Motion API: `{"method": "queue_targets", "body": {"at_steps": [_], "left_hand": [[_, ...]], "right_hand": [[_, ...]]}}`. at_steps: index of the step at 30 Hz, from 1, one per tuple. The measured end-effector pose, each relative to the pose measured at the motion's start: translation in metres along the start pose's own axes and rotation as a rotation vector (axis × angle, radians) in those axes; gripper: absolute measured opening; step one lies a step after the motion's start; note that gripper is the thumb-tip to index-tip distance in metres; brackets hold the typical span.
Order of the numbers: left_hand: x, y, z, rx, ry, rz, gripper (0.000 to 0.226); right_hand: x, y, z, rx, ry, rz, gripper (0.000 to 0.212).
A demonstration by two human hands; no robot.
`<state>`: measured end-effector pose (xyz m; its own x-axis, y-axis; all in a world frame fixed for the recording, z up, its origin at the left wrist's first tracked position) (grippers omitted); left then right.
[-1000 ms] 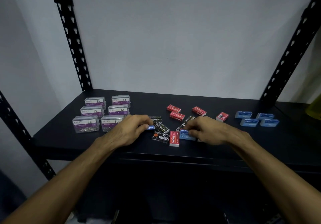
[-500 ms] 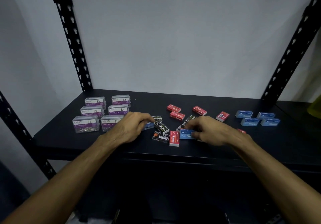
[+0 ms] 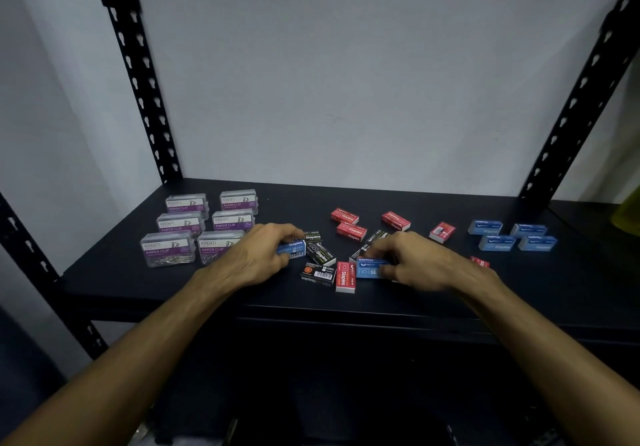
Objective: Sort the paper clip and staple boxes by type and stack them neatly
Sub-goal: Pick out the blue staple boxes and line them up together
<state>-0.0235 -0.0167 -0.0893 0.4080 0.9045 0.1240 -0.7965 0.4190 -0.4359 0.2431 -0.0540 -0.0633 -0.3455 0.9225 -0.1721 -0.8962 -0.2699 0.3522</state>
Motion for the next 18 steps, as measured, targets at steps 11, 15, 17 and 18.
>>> {"method": "queue_targets", "body": {"at_steps": [11,15,17,18], "left_hand": [[0.0001,-0.0054,-0.0006,0.096,-0.039,0.032,0.02],[0.0015,-0.0053,0.0021,0.105,-0.061,0.03,0.018],[0.0036,-0.0078,0.0047,0.094,-0.067,0.019,0.017],[0.005,-0.0101,0.0059,0.079,-0.075,0.007,0.016]], "right_hand": [[0.0023,0.0008,-0.001,0.002,0.009,-0.028,0.026],[-0.0003,0.0013,-0.0002,0.056,-0.04,-0.012,0.018],[-0.0032,0.0012,0.0028,0.094,-0.083,-0.005,0.014],[-0.0045,0.0004,0.0049,0.101,-0.104,-0.007,0.014]]}}
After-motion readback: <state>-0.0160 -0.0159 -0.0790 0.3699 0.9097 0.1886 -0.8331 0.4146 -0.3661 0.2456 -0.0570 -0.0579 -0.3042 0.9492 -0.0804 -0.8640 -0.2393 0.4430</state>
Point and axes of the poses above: each hand's wrist, its own x-axis towards the middle knuckle, its own z-axis out of the back of the hand, y = z × x, the point moved 1 cm from there along x, towards the middle knuckle, and after that the axes turned 1 degree about -z, right-handed, at the moved point
